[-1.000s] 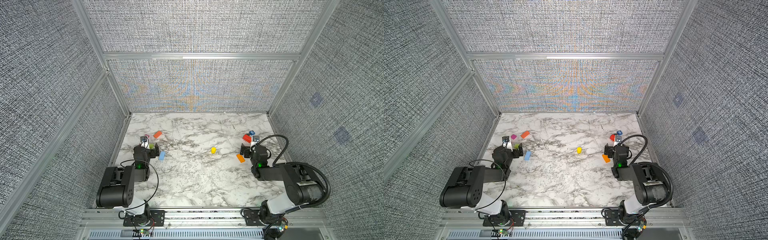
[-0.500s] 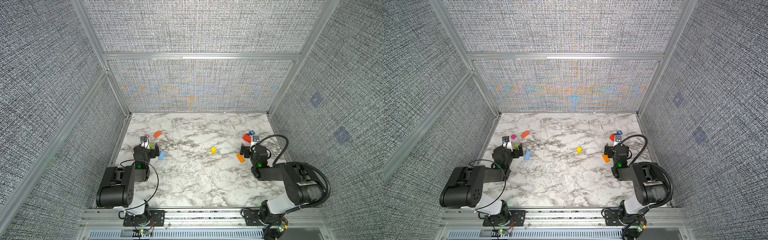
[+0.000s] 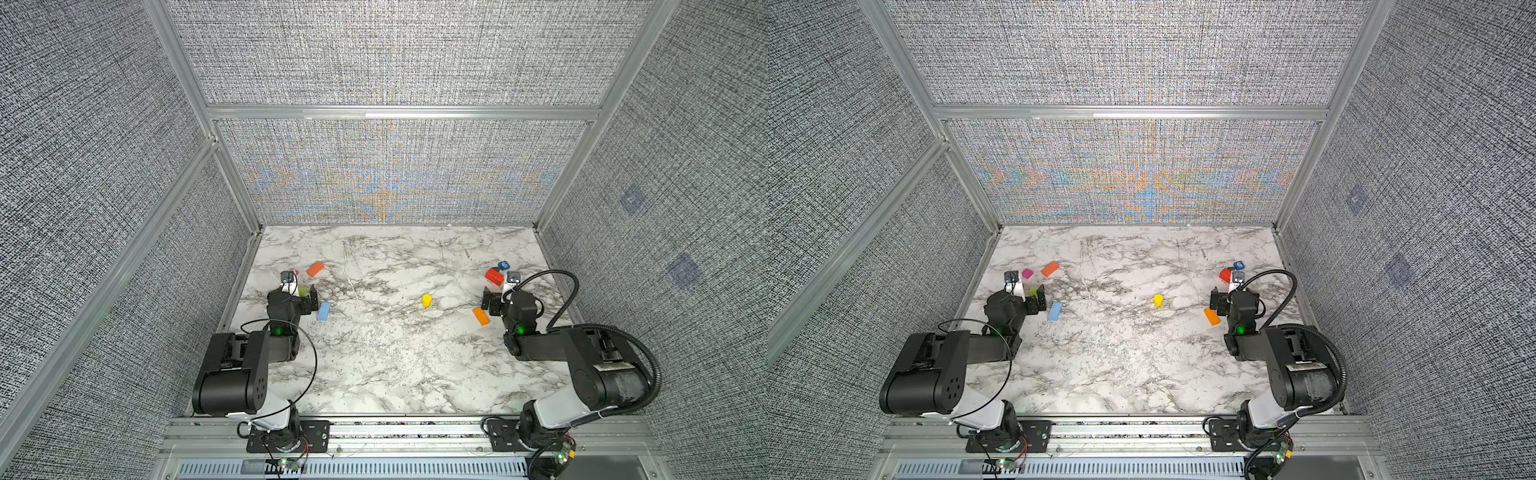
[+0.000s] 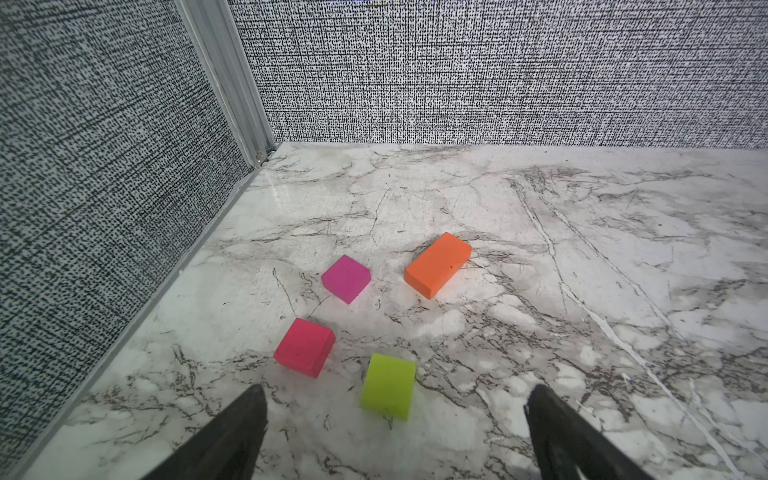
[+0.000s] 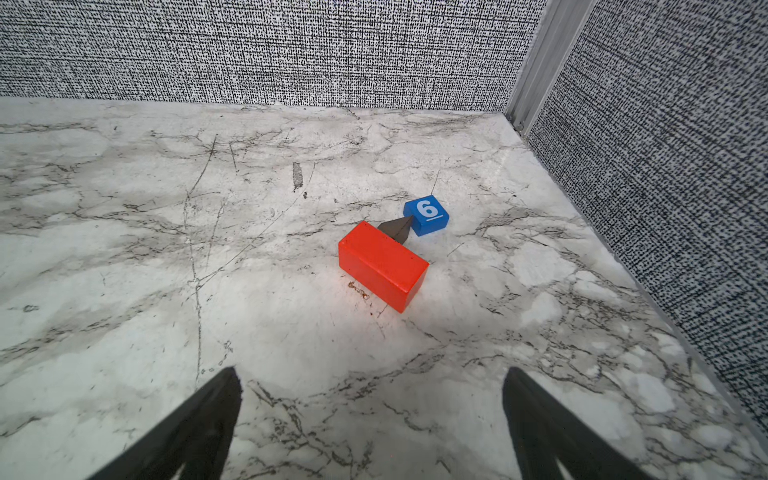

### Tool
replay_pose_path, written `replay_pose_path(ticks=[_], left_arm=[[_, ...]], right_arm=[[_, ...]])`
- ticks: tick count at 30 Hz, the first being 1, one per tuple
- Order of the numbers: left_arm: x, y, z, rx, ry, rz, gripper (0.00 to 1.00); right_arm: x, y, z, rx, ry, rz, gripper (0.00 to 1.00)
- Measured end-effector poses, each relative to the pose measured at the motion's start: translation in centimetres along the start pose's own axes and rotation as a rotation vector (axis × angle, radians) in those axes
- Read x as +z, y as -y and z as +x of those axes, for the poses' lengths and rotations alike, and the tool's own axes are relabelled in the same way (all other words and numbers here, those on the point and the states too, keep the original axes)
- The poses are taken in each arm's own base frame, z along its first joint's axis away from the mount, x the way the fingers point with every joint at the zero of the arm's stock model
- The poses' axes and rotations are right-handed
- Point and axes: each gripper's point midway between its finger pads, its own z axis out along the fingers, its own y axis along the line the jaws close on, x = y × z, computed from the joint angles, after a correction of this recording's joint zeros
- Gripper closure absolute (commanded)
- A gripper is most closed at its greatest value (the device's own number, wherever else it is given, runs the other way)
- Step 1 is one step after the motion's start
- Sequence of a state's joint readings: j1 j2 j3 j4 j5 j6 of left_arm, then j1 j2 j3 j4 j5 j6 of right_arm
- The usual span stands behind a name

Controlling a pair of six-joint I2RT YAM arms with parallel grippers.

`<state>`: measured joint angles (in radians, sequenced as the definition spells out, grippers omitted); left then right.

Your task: Build the wood block tower

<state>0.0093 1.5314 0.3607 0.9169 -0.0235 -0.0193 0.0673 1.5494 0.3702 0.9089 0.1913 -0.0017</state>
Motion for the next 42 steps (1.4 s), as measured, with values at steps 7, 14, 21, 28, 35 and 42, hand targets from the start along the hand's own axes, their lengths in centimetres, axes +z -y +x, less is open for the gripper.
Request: replay_pose_path(ticks=[7, 14, 21, 28, 35, 42], left_arm=[[-0.5, -0.4, -0.7, -0.01, 0.007, -0.02, 0.01], [-1.4, -1.2, -10.3, -0.017, 0.041, -0.063, 0.01], [-4.1, 0.4, -14.8, -0.085, -0.074, 0.008, 0.01], [-7.4, 6.6, -15.3, -0.117, -0.238, 0.15, 0.01], [-7.3, 7.8, -9.2, -0.149, -0.49, 0.108, 0.01], [-6.5, 9.1, -4.8, -0.142, -0.646, 0.078, 0.01]], right_arm=[[-0.5, -0.1, -0.7, 0.004, 0.005, -0.012, 0.01], [-3.4, 0.4, -9.7, 0.066, 0.077, 0.005, 0.09], [-7.2, -1.0, -13.6, 0.148, -0.03, -0.066, 0.15], [-9.7, -2.8, -10.9, 0.142, -0.311, -0.143, 0.22], [-10.4, -3.7, -3.6, 0.1, -0.616, -0.168, 0.22], [-9.3, -4.3, 0.7, 0.097, -0.778, -0.159, 0.32]])
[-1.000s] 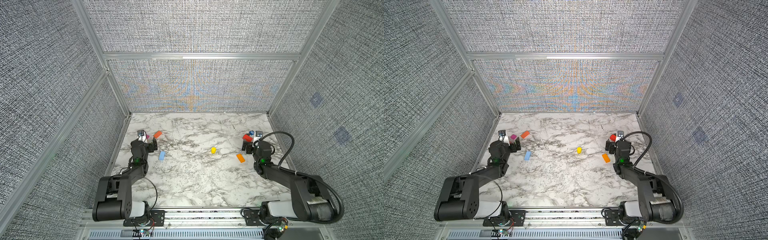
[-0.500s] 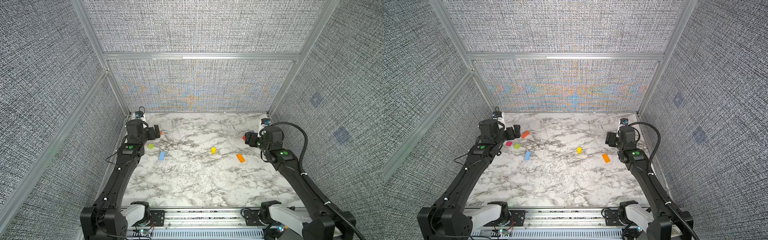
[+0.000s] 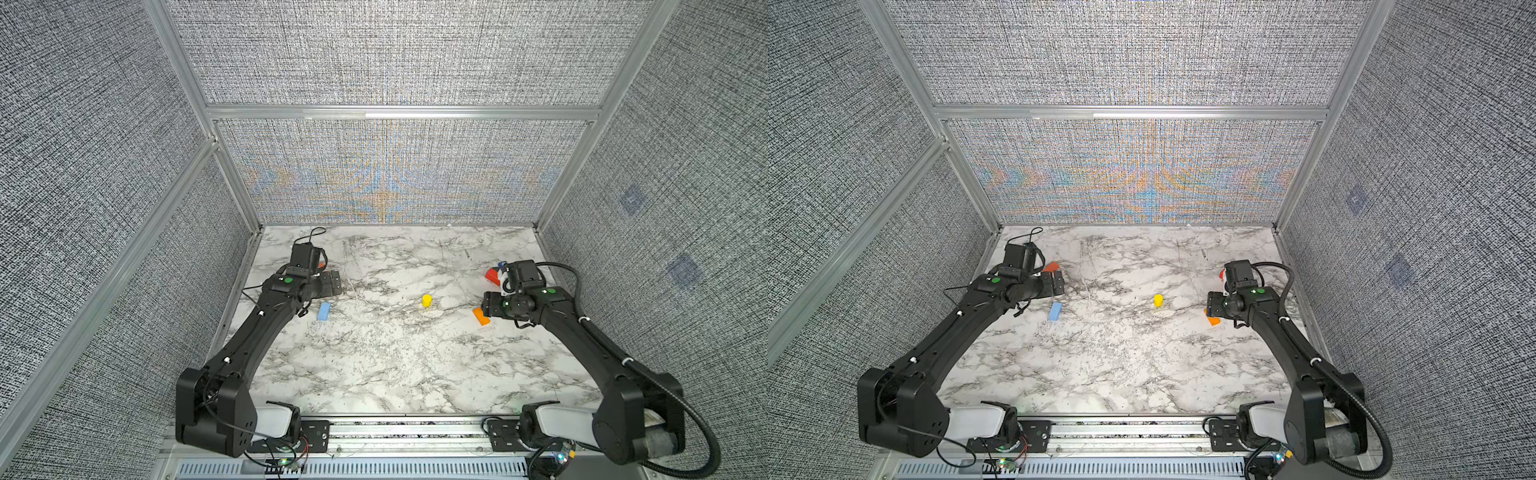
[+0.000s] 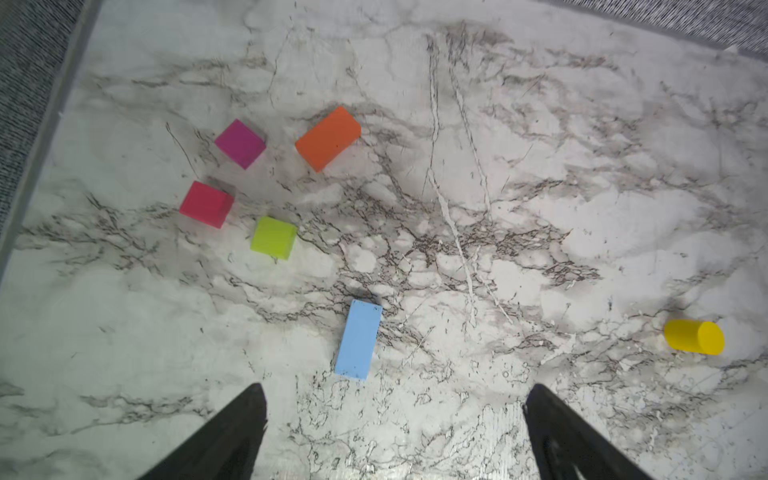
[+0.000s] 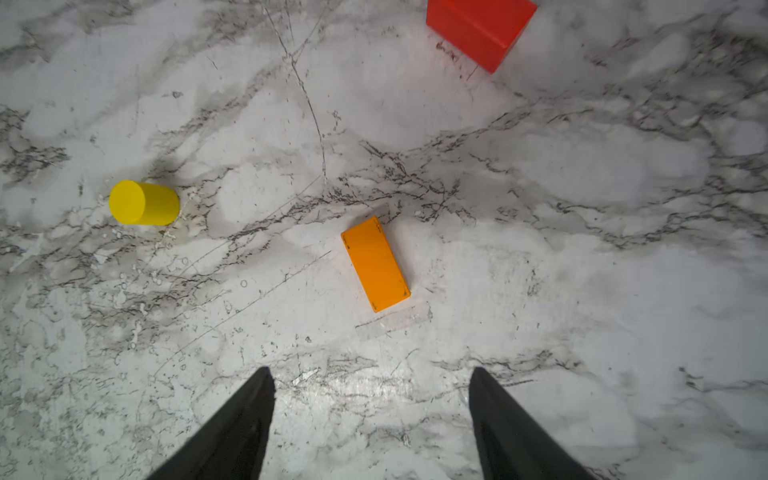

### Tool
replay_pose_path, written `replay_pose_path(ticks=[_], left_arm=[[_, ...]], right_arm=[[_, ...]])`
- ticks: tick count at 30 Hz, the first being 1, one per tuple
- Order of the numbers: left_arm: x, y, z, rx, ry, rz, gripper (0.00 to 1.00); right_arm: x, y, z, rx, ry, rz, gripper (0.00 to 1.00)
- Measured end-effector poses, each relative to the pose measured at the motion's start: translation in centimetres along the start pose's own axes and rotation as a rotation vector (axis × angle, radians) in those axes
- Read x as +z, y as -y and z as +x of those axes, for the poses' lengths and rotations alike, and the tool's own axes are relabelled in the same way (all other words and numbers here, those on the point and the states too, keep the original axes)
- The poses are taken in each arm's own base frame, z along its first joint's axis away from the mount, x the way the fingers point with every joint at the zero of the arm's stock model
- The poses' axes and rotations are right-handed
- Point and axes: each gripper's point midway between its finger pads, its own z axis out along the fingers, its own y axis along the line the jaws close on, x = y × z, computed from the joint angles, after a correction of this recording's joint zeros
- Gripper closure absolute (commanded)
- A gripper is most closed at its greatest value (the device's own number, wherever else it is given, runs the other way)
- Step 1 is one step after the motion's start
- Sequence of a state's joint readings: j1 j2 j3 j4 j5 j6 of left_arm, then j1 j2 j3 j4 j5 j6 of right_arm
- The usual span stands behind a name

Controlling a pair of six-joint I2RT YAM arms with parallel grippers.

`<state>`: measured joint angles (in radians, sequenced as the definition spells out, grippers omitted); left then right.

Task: Build the wood block tower
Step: 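Close the right gripper on the orange block while the left arm reaches forward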

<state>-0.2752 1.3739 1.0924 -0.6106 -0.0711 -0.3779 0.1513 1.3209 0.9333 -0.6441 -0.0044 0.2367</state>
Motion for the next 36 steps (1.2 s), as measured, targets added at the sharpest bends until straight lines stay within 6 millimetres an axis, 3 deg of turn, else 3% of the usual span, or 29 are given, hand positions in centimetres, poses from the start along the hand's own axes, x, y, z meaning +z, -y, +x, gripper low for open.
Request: replay_pose_path(ticks=[5, 11, 36], left_arm=[[0.6, 0.3, 1.9, 0.003, -0.069, 0.011, 0.01], [-0.5, 0.7, 3.9, -0.019, -0.083, 0.06, 0.01], [-0.8, 2.7, 3.4, 0.008, -0.15, 0.135, 0.01]], right_arm=[[2.0, 0.0, 0.9, 0.015, -0.083, 0.006, 0.36], [3.3, 0.1, 1.5, 0.017, -0.141, 0.019, 0.37], [8.5, 0.3, 0.0, -0.009, -0.288, 0.083, 0.45]])
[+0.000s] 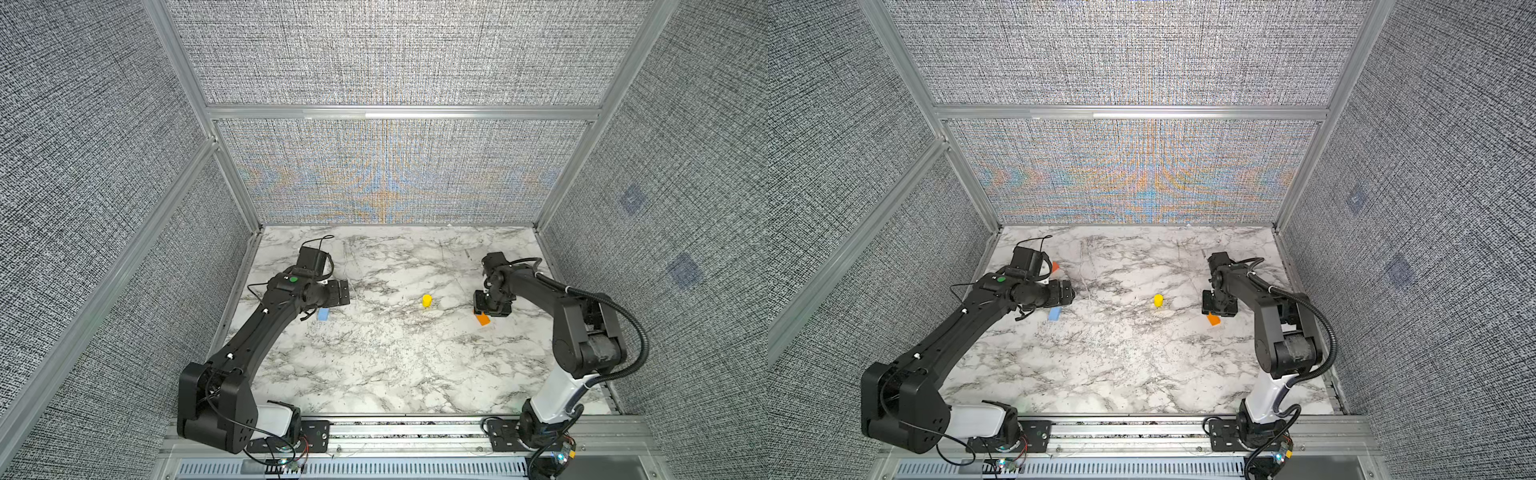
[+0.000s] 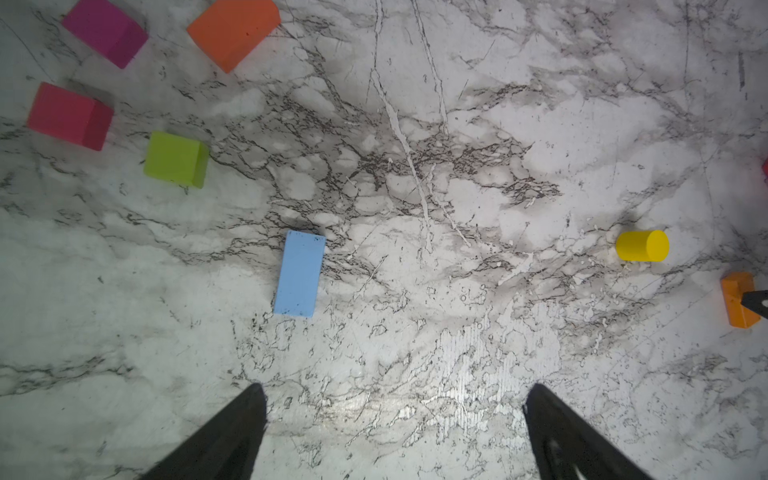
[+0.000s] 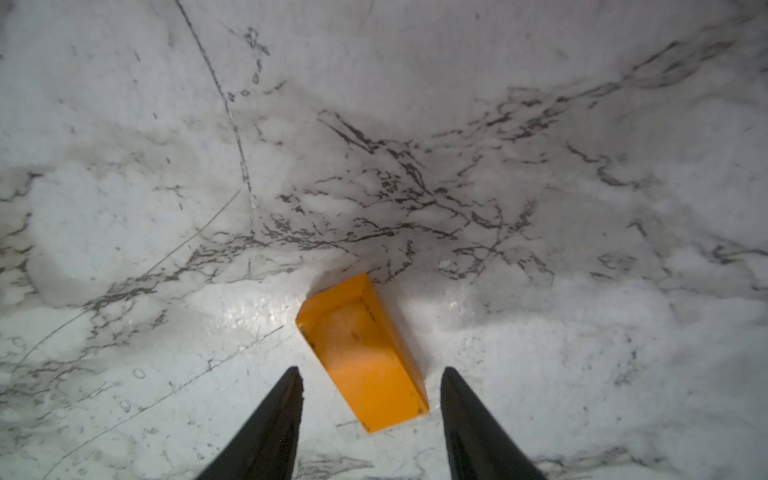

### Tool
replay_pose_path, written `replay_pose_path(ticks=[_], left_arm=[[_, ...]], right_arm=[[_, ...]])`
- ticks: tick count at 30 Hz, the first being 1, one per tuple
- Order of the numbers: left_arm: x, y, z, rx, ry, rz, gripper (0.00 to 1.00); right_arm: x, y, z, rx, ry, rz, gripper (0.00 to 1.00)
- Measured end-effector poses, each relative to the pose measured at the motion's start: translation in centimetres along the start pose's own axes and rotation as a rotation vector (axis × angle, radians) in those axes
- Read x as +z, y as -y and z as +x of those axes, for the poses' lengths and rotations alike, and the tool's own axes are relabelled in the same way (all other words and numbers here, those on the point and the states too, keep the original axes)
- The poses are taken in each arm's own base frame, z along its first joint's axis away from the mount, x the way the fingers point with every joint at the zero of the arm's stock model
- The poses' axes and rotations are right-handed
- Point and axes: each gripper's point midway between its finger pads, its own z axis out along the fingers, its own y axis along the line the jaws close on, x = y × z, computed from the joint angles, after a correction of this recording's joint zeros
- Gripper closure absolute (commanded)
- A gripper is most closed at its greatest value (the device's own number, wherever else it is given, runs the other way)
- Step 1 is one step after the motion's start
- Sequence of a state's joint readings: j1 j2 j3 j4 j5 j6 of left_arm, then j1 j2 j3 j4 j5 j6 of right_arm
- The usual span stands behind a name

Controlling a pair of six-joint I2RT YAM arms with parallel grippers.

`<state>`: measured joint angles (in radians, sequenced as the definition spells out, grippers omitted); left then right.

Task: Build the wood block tower
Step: 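Close the right gripper on the orange block while the left arm reaches forward, then carry the orange block with the right gripper and set it down near the yellow cylinder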

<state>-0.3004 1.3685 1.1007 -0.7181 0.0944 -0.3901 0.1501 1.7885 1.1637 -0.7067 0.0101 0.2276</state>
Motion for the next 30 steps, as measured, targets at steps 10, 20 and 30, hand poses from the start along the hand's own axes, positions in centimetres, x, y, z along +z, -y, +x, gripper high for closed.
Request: replay_pose_path(ticks=[10, 20, 30], left_arm=[[1.2, 0.0, 0.4, 0.01, -0.056, -0.004, 0.01], [1.3, -0.1, 0.7, -0.011, -0.075, -0.012, 0.01], [0.3, -3.6, -1.7, -0.139, -0.1, -0.289, 0.01]], right_arm=[[1.5, 0.1, 0.4, -0.004, -0.049, 0.012, 0.48], [1.5, 0.2, 0.5, -0.012, -0.051, 0.025, 0.67], [-1.1, -1.2, -0.1, -0.051, -0.004, 0.05, 0.69]])
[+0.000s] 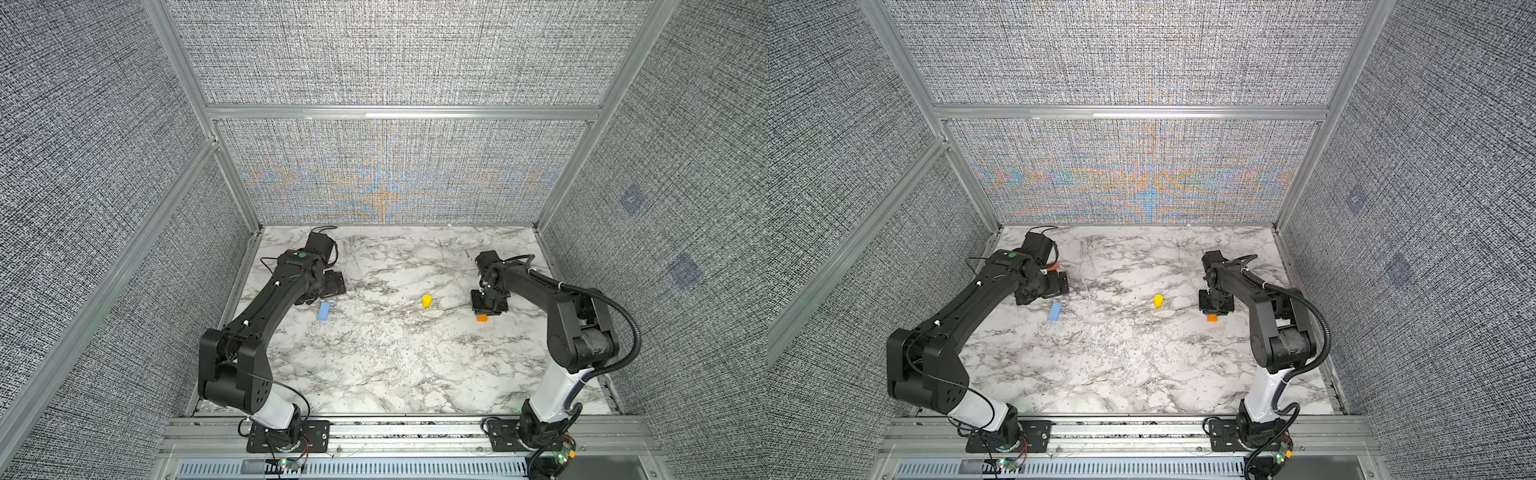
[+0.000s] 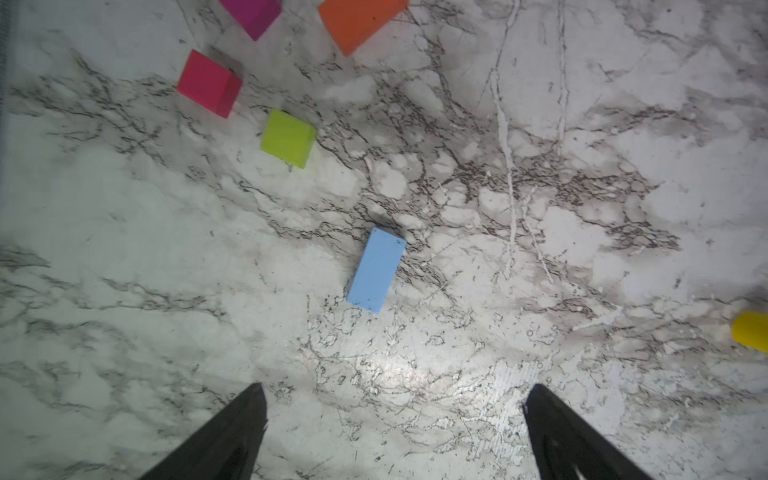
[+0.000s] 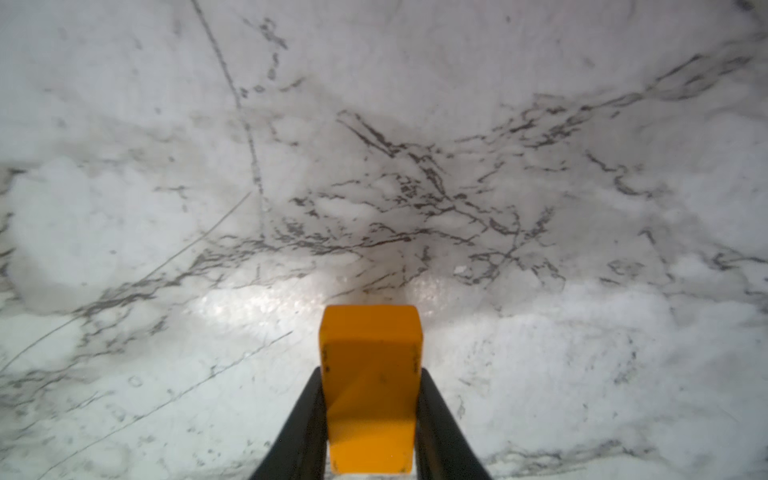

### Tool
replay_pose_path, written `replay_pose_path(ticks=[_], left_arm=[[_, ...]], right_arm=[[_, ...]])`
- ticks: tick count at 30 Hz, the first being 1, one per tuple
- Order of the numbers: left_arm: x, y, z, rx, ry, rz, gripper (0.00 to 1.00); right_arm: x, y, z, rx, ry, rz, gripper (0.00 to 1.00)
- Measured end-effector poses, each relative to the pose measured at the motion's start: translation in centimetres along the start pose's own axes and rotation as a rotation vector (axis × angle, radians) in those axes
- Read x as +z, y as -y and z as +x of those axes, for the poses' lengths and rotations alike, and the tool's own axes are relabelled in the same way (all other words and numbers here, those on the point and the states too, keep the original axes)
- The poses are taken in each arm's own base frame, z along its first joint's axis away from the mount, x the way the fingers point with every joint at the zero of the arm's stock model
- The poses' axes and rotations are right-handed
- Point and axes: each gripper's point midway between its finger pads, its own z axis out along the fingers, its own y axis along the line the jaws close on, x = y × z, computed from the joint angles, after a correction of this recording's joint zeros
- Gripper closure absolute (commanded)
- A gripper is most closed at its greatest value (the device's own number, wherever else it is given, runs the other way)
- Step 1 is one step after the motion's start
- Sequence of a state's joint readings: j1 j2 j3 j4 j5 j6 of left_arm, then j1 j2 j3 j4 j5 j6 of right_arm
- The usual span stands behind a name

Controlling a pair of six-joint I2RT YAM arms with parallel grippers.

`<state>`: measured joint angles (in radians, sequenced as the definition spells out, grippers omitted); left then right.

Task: Build the wood block tower
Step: 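Carry the orange block with the right gripper and set it down near the yellow cylinder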

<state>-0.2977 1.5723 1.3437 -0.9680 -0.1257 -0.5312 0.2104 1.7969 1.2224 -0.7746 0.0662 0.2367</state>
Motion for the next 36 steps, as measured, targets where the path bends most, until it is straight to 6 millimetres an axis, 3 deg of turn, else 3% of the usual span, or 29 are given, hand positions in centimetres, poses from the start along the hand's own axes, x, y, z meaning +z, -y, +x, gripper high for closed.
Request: replay_pose_path(ticks=[6, 11, 14, 19, 23, 28, 36], left_arm=[[-0.9, -0.5, 1.7, 0.001, -0.023, 0.018, 0.01], [-1.9, -1.8, 2.5, -0.049, 0.016, -0.002, 0.01], [-2.2, -2.8, 3.0, -0.077, 0.035, -0.03, 0.01], [-1.7, -4.1, 4.5, -0.098, 0.015, -0.073, 0.01], [-1.2, -4.6, 6.2, -0.106, -0.011, -0.071, 0.01], [-2.0, -4.7, 7.0, -0.127, 0.047, -0.007, 0.01], [-2.1, -4.6, 6.8, -0.119, 0.125, 0.042, 0.01]], right_arm=[[-4.1, -3.3, -0.8, -0.059, 0.078, -0.011, 0.71], [-7.0, -8.3, -0.7, -0.128, 0.124, -0.055, 0.71], [-7.8, -11.5, -0.3, -0.177, 0.131, -0.077, 0.71], [-7.0, -16.4, 1.2, -0.247, 0.096, -0.12, 0.71], [-5.0, -18.8, 2.2, -0.26, 0.046, -0.125, 0.71], [-3.6, -22.1, 3.5, -0.289, 0.013, -0.152, 0.71], [-0.7, -23.0, 4.2, -0.237, -0.036, -0.141, 0.71]])
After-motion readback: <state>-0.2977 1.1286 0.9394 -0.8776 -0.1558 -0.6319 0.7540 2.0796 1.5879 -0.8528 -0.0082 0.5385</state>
